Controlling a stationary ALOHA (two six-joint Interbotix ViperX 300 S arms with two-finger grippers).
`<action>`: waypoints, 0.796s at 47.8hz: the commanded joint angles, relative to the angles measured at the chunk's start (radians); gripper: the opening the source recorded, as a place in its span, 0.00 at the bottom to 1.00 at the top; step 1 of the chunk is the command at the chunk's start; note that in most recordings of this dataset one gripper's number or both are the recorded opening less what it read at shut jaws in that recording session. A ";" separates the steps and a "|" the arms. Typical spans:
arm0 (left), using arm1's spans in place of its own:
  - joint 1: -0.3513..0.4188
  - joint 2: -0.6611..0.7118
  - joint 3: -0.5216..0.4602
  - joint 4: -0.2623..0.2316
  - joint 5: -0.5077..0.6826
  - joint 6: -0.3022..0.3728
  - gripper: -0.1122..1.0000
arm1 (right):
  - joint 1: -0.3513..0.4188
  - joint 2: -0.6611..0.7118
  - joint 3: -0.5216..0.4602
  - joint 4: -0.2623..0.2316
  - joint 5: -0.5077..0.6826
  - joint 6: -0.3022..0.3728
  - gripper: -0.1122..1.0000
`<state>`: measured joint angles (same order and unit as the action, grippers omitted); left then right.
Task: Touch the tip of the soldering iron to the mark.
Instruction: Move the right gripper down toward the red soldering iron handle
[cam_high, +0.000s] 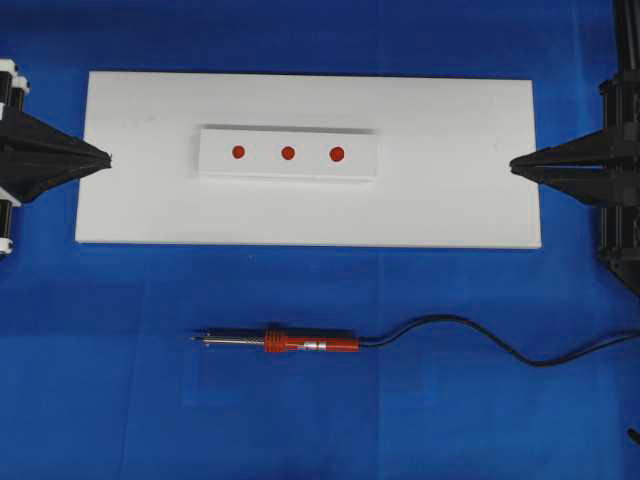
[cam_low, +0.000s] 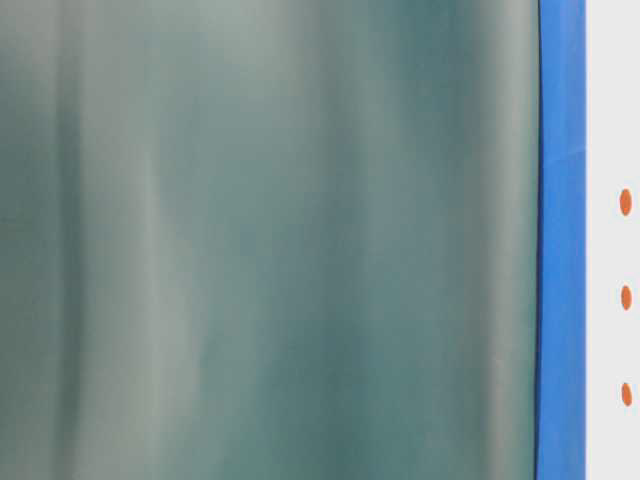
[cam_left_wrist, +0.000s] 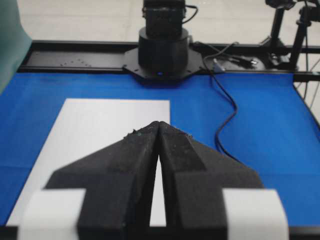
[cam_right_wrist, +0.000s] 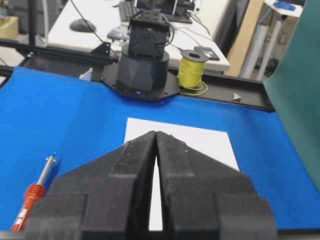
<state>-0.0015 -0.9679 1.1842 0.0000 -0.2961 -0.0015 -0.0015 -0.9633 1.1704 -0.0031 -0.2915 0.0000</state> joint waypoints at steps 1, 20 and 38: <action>-0.005 -0.003 -0.018 0.002 -0.002 -0.006 0.10 | 0.008 0.009 -0.018 0.006 -0.005 0.011 0.10; -0.006 -0.006 -0.008 0.002 0.003 -0.006 0.10 | 0.123 0.107 -0.124 0.005 0.083 0.101 0.05; -0.006 -0.005 -0.003 0.003 0.003 -0.011 0.10 | 0.152 0.383 -0.222 0.009 0.075 0.160 0.53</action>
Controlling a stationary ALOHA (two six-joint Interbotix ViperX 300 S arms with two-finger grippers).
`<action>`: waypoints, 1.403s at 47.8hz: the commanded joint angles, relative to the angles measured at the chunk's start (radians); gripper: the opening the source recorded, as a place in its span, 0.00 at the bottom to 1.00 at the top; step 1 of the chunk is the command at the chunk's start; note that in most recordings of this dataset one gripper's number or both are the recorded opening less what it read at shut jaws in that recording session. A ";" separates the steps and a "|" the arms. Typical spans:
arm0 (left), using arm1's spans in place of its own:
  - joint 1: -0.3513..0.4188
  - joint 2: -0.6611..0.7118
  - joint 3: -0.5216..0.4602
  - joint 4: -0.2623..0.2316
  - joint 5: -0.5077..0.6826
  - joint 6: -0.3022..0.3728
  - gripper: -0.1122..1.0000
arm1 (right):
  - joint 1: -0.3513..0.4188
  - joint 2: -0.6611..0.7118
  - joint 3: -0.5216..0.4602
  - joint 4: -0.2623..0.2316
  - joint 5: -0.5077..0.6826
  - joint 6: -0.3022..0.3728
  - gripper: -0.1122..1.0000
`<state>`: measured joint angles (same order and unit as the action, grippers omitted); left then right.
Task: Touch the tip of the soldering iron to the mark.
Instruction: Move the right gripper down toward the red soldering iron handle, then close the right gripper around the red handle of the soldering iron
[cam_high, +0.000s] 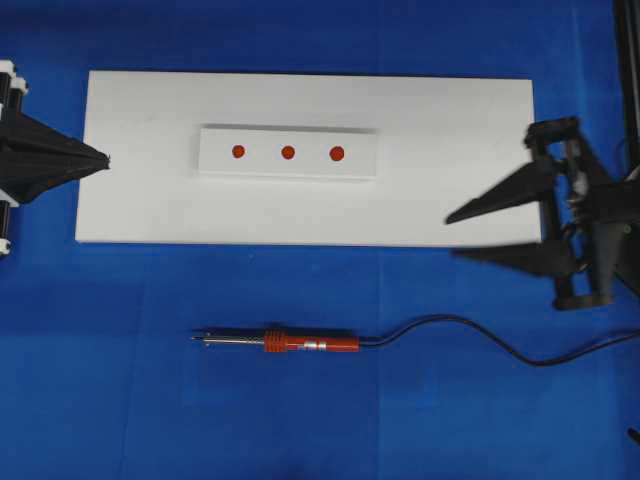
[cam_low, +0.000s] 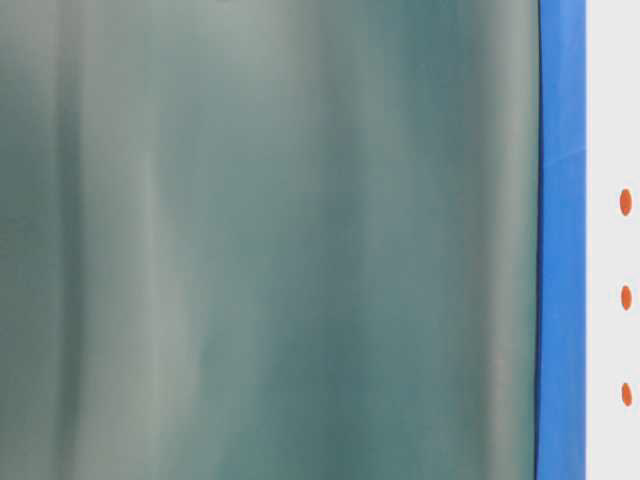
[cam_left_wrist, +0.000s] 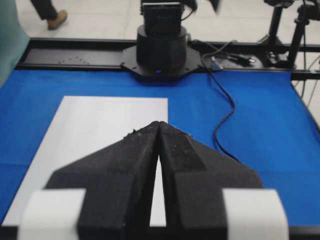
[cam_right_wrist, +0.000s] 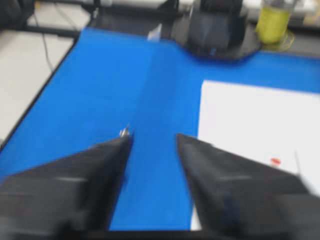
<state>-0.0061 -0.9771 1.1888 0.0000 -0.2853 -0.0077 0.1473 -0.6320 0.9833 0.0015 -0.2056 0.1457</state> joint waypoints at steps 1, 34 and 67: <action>-0.002 0.003 -0.006 0.002 -0.008 -0.006 0.10 | 0.005 0.071 -0.040 0.005 -0.011 0.018 0.61; -0.002 0.005 0.017 0.002 -0.040 -0.008 0.10 | 0.124 0.735 -0.235 0.253 -0.393 0.037 0.90; -0.002 0.005 0.034 0.002 -0.044 -0.008 0.10 | 0.207 1.039 -0.385 0.422 -0.399 0.029 0.86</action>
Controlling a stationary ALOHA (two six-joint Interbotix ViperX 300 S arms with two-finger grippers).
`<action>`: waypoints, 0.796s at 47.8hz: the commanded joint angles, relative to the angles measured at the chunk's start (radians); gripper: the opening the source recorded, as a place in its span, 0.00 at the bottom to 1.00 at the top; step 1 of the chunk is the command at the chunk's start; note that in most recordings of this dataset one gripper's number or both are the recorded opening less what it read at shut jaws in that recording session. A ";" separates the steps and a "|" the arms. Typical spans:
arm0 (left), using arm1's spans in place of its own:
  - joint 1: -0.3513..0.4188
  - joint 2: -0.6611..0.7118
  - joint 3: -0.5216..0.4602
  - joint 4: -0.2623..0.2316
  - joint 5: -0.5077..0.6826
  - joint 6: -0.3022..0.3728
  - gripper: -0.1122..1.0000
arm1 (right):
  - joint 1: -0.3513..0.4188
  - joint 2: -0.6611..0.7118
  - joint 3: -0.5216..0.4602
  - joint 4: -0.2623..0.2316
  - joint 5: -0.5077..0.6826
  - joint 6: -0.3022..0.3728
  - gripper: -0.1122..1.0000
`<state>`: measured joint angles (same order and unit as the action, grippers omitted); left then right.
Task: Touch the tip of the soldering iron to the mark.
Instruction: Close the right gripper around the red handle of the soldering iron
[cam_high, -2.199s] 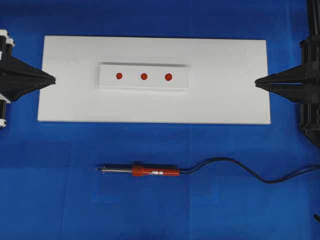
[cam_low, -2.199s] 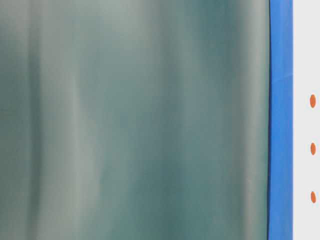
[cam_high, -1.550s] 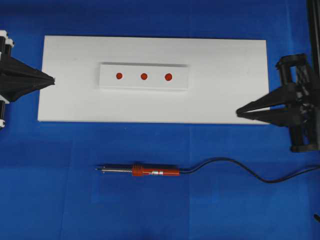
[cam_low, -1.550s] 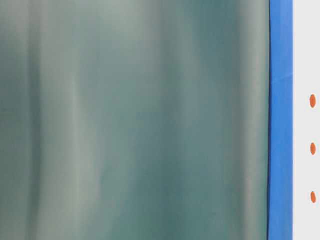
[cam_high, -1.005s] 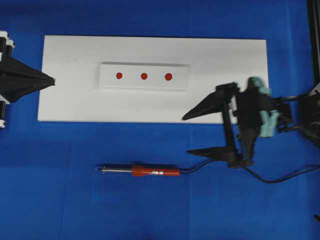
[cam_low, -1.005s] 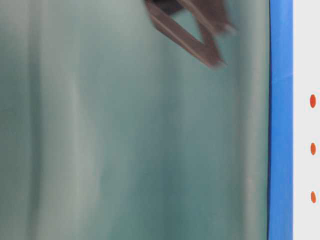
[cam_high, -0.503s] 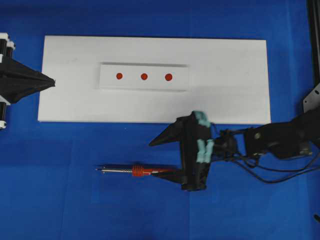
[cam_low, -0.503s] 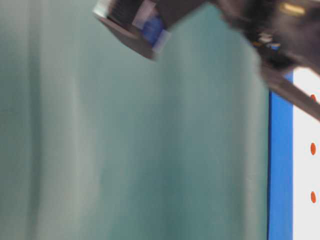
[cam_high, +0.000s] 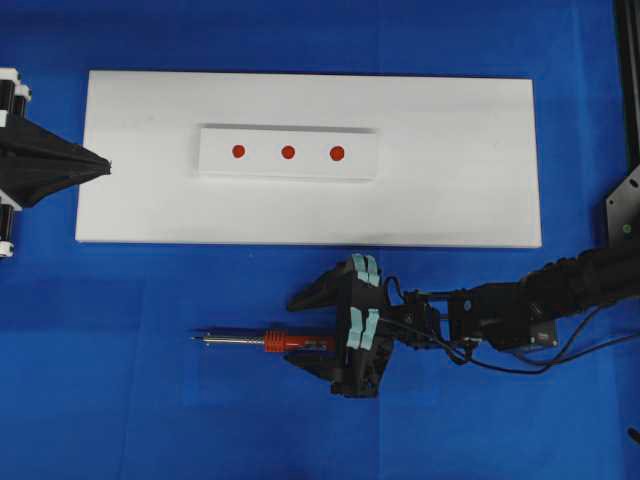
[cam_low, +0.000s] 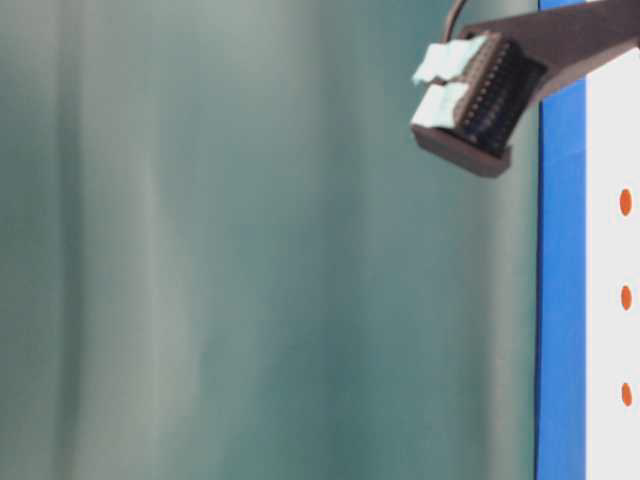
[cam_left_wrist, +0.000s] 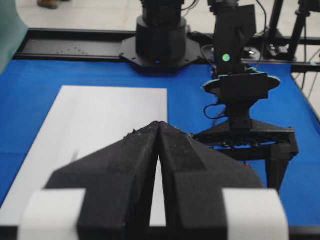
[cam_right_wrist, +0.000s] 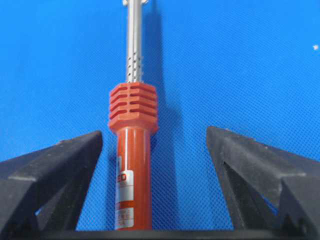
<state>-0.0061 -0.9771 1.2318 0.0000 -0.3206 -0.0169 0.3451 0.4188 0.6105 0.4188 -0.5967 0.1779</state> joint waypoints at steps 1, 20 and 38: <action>-0.002 0.003 -0.011 0.002 -0.009 0.002 0.10 | 0.009 -0.014 -0.012 0.005 -0.009 -0.005 0.84; -0.002 0.003 -0.009 0.002 -0.009 0.002 0.10 | 0.014 -0.026 -0.002 0.000 -0.005 -0.069 0.16; -0.002 0.005 -0.011 0.002 -0.009 0.002 0.10 | 0.008 -0.110 0.009 0.002 0.067 -0.069 0.16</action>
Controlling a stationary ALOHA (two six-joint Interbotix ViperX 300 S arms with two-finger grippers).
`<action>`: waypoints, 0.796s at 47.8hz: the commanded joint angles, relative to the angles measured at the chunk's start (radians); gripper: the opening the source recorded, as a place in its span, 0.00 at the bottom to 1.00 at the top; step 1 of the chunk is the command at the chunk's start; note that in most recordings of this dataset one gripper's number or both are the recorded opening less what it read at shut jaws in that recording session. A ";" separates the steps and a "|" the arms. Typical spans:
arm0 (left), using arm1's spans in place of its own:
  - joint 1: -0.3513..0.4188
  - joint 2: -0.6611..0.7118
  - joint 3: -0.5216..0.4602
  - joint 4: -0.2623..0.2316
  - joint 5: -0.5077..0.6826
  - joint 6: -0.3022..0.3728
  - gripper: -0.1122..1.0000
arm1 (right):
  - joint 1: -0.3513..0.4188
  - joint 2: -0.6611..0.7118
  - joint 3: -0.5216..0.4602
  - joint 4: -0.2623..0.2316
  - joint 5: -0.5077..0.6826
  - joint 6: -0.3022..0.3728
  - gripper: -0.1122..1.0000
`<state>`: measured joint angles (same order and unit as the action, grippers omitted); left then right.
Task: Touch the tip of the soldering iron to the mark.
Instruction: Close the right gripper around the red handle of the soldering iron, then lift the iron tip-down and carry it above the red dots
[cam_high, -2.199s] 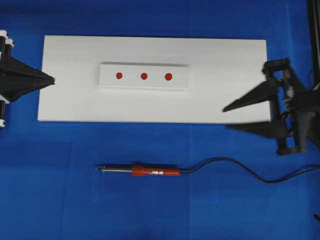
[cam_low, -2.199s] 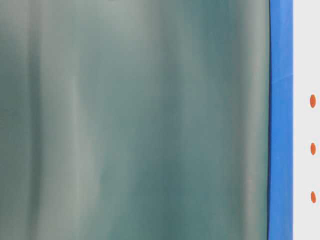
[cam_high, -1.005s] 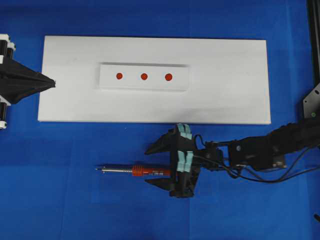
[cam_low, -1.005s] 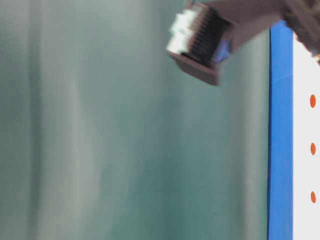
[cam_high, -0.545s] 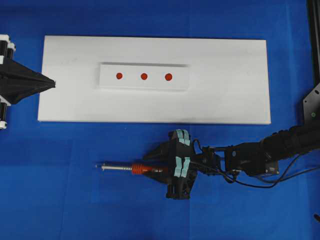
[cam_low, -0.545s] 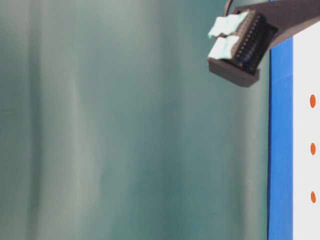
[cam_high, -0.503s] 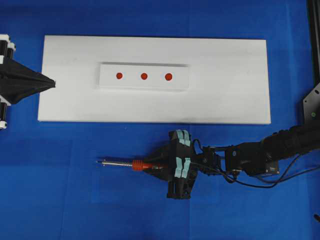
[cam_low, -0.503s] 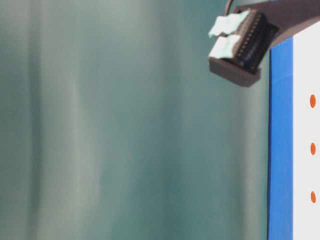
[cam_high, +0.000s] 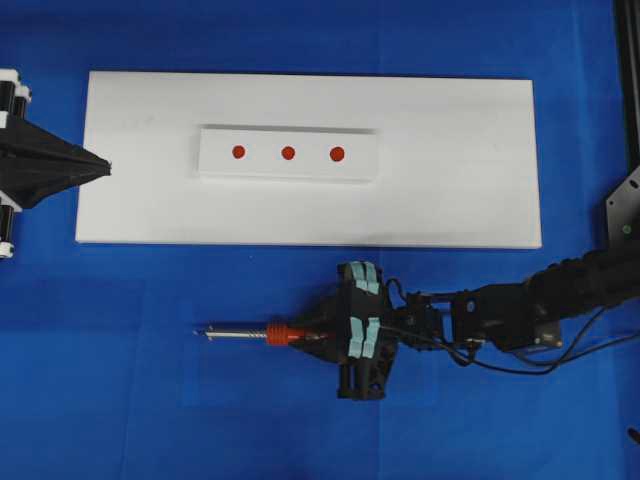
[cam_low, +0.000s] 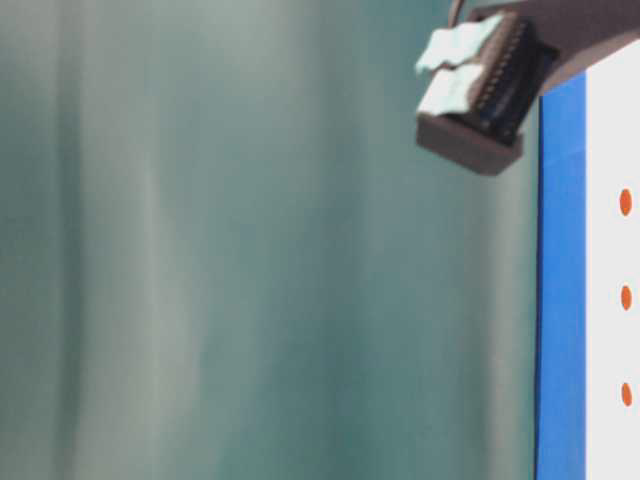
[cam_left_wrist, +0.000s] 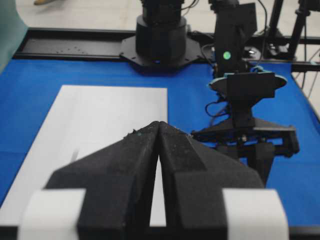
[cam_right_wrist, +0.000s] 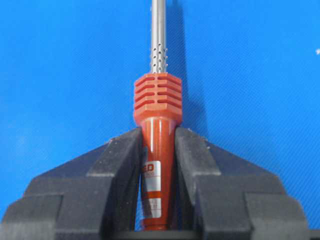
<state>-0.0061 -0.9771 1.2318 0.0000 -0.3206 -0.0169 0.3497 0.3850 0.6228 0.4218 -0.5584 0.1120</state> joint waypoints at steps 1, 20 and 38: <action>-0.002 0.003 -0.011 0.002 -0.009 0.002 0.10 | 0.002 -0.091 -0.002 -0.003 0.043 -0.003 0.16; -0.002 0.003 -0.011 0.002 -0.018 0.000 0.10 | -0.060 -0.425 0.037 -0.011 0.347 -0.095 0.16; -0.002 0.003 -0.011 0.003 -0.018 0.000 0.10 | -0.092 -0.523 0.034 -0.015 0.457 -0.169 0.16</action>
<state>-0.0061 -0.9787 1.2333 0.0000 -0.3298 -0.0169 0.2577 -0.1150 0.6688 0.4111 -0.1012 -0.0552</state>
